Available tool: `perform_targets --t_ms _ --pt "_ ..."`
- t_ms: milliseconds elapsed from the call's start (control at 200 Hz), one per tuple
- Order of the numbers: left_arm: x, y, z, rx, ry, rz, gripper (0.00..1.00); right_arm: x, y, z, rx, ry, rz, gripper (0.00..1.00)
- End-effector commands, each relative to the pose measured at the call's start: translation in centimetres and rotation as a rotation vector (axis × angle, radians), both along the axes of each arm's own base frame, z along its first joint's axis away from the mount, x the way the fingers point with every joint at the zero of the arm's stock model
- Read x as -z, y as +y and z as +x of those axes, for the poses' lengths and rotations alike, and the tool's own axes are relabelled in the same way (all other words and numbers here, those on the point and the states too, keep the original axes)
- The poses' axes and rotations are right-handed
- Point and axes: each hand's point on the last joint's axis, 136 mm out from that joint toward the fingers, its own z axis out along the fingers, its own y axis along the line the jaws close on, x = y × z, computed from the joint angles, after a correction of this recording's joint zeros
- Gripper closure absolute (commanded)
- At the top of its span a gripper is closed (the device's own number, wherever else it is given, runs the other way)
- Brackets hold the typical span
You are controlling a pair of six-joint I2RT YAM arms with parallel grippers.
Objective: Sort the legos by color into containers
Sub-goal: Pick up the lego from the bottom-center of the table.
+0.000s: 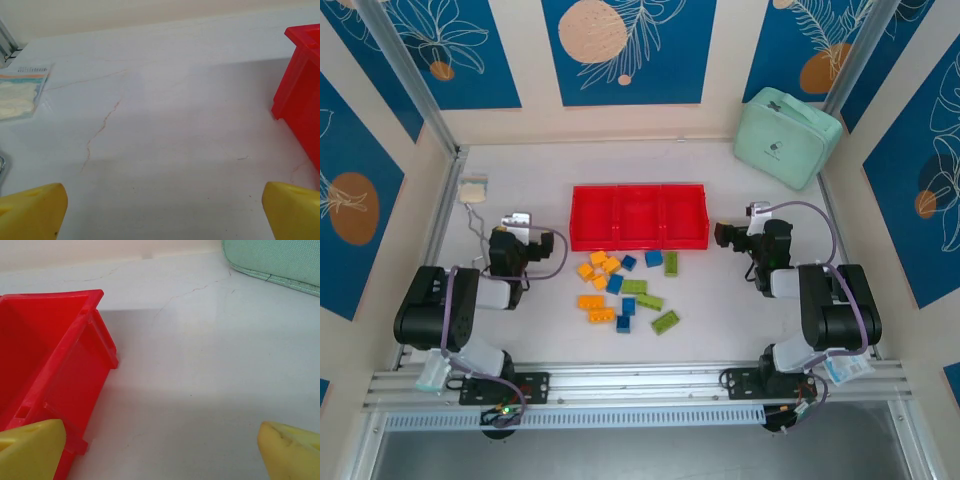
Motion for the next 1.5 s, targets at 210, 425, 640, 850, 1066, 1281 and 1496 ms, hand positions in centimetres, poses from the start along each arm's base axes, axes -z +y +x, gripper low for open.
perform_targets --t_ms 210,425,640,850,1066,1281,1496 --pt "-0.7 0.1 0.4 -0.001 -0.019 -0.016 0.01 -0.6 0.0 0.4 -0.006 -0.017 -0.006 0.01" --pt "-0.7 0.2 0.4 -0.003 -0.018 -0.016 0.01 -0.6 -0.1 0.3 -0.012 -0.014 0.012 0.01" --pt "-1.1 0.1 0.5 -0.030 -0.020 0.031 0.01 -0.6 -0.3 0.2 0.002 -0.019 0.010 0.01" --pt "-6.7 0.4 -0.3 -0.128 0.019 0.071 0.01 -1.3 -2.1 -0.5 0.094 -0.061 0.034 0.01" --pt "-8.1 0.1 -2.0 -0.155 -0.096 0.076 0.01 -0.9 -1.8 -0.1 0.077 -0.041 0.034 0.01" --pt "-4.1 3.4 -2.4 -0.344 -0.144 0.126 0.01 -0.7 -0.8 0.4 0.039 -0.026 0.000 0.01" --pt "-6.1 1.6 -3.0 -0.250 -0.209 0.145 0.01 -3.5 -0.7 -1.1 0.101 -0.079 -0.061 0.01"
